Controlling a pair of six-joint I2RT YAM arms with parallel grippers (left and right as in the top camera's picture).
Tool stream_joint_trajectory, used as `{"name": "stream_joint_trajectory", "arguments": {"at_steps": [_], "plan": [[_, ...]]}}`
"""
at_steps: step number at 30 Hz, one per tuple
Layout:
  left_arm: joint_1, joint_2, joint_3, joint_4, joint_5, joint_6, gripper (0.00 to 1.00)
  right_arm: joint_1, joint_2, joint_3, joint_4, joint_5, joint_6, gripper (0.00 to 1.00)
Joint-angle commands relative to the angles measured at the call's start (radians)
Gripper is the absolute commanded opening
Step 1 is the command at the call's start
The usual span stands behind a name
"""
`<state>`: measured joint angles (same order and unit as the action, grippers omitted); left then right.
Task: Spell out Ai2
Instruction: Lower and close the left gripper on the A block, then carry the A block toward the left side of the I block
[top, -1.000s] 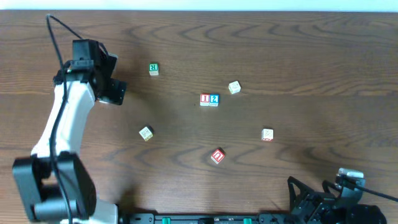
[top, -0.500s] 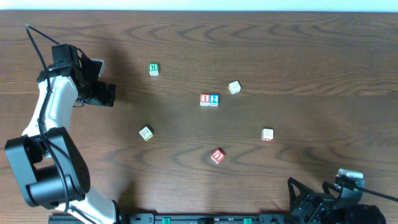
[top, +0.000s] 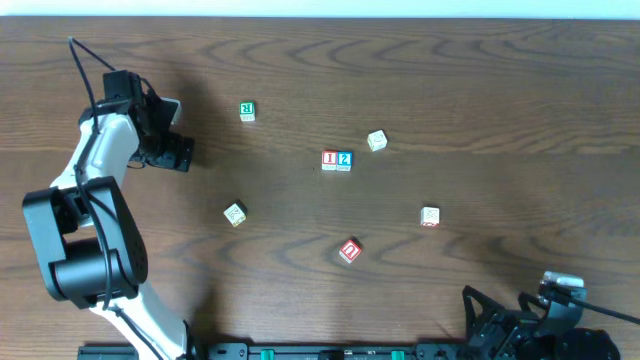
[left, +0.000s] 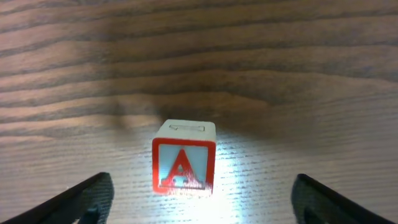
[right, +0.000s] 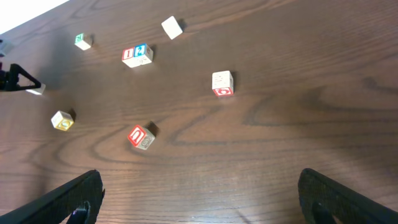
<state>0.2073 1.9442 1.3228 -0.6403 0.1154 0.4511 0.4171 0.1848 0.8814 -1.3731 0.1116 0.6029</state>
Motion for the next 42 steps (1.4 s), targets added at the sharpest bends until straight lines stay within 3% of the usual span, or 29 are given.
{"name": "stream_joint_trajectory", "arguments": {"at_steps": [1,5,21,35,42], "plan": [[0.0,0.042,0.023,0.015,-0.023,0.021,0.86,0.003,-0.005,0.001,-0.004,0.004,0.014,0.99],[0.0,0.046,0.023,0.06,-0.023,0.021,0.74,0.003,-0.005,0.001,-0.004,0.004,0.014,0.99],[0.004,0.048,0.023,0.088,-0.022,0.024,0.52,0.003,-0.005,0.001,-0.004,0.004,0.014,0.99],[0.004,0.072,0.023,0.092,-0.018,0.02,0.48,0.003,-0.005,0.001,-0.004,0.003,0.014,0.99],[0.004,0.072,0.023,0.091,-0.018,0.02,0.37,0.003,-0.005,0.001,-0.004,0.004,0.014,0.99]]}}
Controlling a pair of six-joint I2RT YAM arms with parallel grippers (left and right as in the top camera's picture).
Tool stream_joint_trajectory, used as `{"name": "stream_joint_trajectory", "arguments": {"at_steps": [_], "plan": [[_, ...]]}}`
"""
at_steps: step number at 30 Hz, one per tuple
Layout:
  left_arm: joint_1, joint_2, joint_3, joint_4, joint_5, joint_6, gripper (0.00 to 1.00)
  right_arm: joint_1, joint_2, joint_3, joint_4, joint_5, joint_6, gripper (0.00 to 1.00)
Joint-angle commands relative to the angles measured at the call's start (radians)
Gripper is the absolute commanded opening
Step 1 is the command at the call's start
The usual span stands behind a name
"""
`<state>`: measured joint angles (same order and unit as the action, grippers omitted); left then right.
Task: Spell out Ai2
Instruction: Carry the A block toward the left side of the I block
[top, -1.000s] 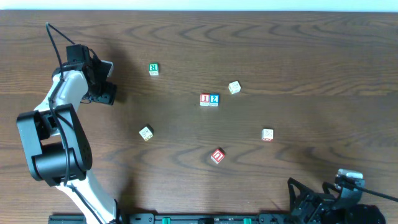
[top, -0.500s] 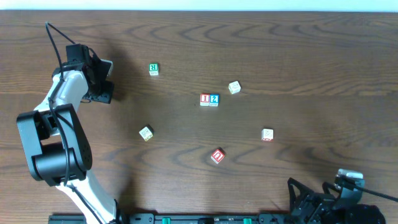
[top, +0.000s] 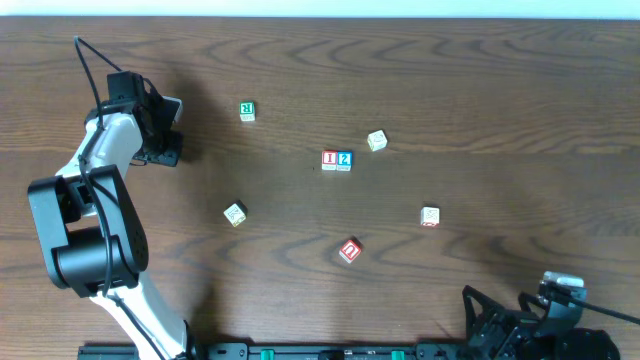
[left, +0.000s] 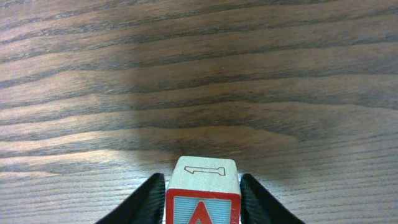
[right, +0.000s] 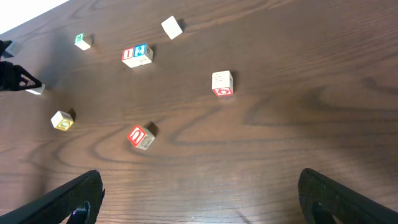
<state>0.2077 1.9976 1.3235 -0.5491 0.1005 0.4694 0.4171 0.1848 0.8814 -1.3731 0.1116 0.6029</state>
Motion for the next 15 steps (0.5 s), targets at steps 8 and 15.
{"name": "stream_joint_trajectory", "arguments": {"at_steps": [8,15], "plan": [[0.003,0.018,0.022,-0.017,-0.007,-0.002,0.33,0.003,-0.005,0.001,-0.004,0.004,0.014,0.99],[0.0,0.018,0.1,-0.114,-0.007,-0.043,0.27,0.003,-0.005,0.001,-0.004,0.004,0.014,0.99]]}}
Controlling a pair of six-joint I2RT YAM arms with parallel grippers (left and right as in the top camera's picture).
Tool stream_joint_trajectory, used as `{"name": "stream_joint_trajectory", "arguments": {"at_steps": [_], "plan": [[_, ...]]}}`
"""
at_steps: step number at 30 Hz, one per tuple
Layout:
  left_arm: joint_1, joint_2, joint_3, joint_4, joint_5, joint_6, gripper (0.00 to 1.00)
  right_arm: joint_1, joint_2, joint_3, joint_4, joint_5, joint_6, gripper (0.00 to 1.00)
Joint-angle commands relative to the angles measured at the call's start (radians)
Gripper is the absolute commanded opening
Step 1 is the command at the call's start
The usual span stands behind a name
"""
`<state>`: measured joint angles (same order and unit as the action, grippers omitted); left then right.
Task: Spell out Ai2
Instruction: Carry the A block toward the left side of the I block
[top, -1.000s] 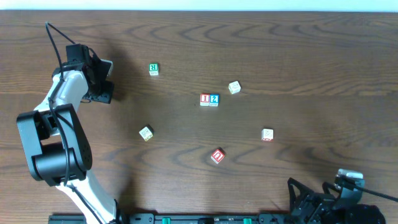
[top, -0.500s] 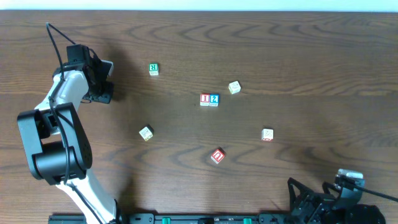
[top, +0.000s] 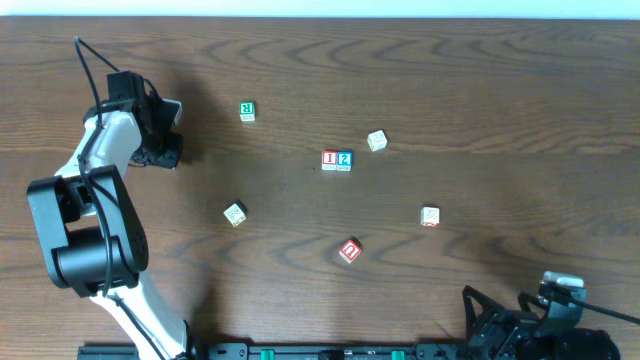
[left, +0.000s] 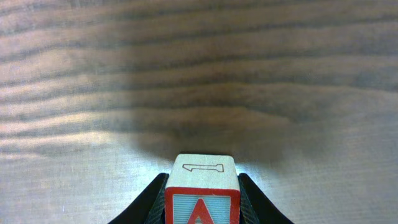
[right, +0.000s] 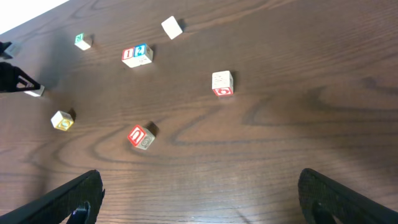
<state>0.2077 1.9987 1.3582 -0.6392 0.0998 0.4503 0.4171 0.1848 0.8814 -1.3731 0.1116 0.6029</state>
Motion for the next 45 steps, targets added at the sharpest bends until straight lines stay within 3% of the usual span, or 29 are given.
{"name": "stream_joint_trajectory", "arguments": {"at_steps": [1,10,12,16,19,22,29,34,40,45], "plan": [[0.0,0.017,0.085,-0.041,-0.006,-0.034,0.26,0.003,-0.005,0.001,-0.004,0.004,0.014,0.99],[-0.089,0.017,0.418,-0.244,0.078,-0.22,0.15,0.003,-0.005,0.001,-0.004,0.004,0.014,0.99],[-0.149,0.017,0.476,-0.254,0.077,-0.267,0.06,0.003,-0.005,0.001,-0.004,0.004,0.014,0.99],[-0.314,0.017,0.511,-0.223,0.069,-0.363,0.06,0.003,-0.005,0.001,-0.004,0.004,0.014,0.99],[-0.433,0.034,0.51,-0.194,0.017,-0.543,0.06,0.003,-0.005,0.001,-0.004,0.004,0.014,0.99],[-0.523,0.066,0.51,-0.183,-0.048,-0.65,0.06,0.003,-0.005,0.001,-0.004,0.004,0.014,0.99],[-0.658,0.192,0.509,-0.225,-0.043,-0.683,0.06,0.003,-0.005,0.001,-0.004,0.004,0.014,0.99],[-0.679,0.217,0.509,-0.226,-0.04,-0.762,0.06,0.003,-0.005,0.001,-0.004,0.004,0.014,0.99],[-0.679,0.209,0.509,-0.264,-0.037,-0.739,0.06,0.003,-0.005,0.001,-0.004,0.004,0.014,0.99],[-0.679,0.143,0.509,-0.33,-0.127,-0.707,0.06,0.003,-0.005,0.001,-0.004,0.004,0.014,0.99]]}}
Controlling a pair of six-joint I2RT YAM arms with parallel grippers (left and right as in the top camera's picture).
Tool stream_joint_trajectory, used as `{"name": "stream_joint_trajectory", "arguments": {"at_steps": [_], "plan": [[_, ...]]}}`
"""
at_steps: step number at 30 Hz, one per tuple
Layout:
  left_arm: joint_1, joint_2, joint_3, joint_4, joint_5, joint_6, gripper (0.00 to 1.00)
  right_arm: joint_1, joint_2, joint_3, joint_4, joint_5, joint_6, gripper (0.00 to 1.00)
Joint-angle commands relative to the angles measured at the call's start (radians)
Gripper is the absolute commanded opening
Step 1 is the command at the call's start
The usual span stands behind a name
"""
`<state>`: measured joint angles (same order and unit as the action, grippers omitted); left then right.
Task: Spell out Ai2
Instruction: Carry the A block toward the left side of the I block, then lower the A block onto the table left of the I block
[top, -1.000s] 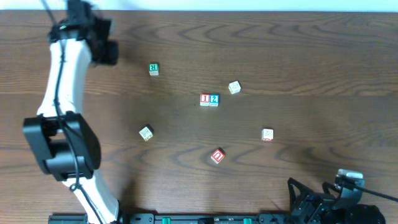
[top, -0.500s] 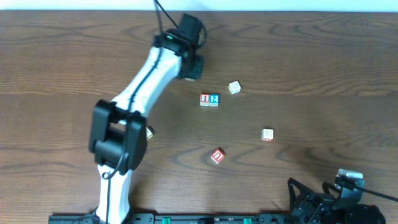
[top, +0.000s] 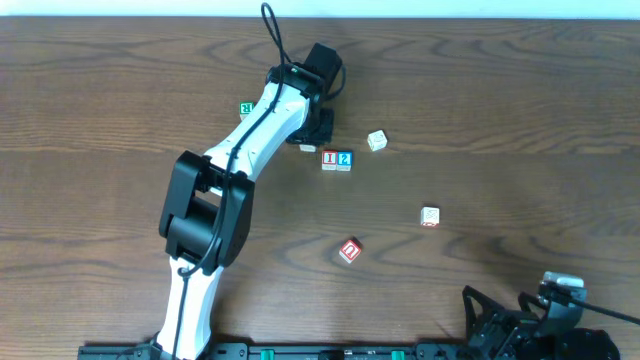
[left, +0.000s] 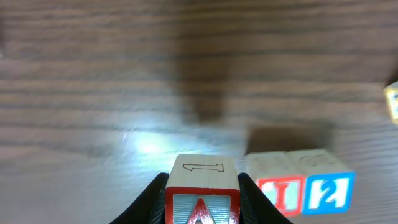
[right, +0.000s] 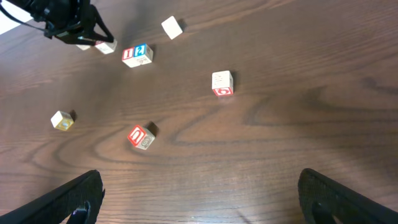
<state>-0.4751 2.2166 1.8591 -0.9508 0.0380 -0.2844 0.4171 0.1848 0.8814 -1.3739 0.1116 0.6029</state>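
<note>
The red-framed A block (left: 202, 190) with a "1" on its top face is clamped in my left gripper (left: 202, 200), which is shut on it. Just to its right sit the red I block (left: 278, 190) and the blue 2 block (left: 326, 190), touching side by side. Overhead, the left gripper (top: 314, 132) hovers just up-left of the I block (top: 329, 159) and 2 block (top: 345, 159). Whether the A block touches the table cannot be told. My right gripper (right: 199, 199) is open at the near right edge, holding nothing.
Loose blocks lie around: a green one (top: 246, 110) beside the left arm, a pale one (top: 377, 140) right of the pair, a white-and-red one (top: 430, 216), a red one (top: 349, 251) and a yellowish one (right: 61, 119).
My left gripper, still shut on the A block, has moved from the far left of the table to just left of the I and 2 pair. The right arm is unchanged.
My left gripper stood open around the A block at the table's far left. Then it was shut on the block there. It now holds the block next to the I block at the table's middle. The right gripper stayed open at the near edge.
</note>
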Motion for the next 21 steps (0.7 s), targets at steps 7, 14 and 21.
{"name": "stream_joint_trajectory", "arguments": {"at_steps": [7,14,21], "plan": [[0.01,-0.303,-0.233,0.146,-0.042,-0.008,0.06,0.003,-0.005,0.001,-0.003,0.004,0.014,0.99],[0.007,-0.317,-0.38,0.298,-0.049,-0.009,0.05,0.003,-0.005,0.001,-0.003,0.004,0.014,0.99],[-0.001,-0.251,-0.38,0.291,-0.024,-0.08,0.06,0.003,-0.005,0.001,-0.003,0.004,0.014,0.99]]}}
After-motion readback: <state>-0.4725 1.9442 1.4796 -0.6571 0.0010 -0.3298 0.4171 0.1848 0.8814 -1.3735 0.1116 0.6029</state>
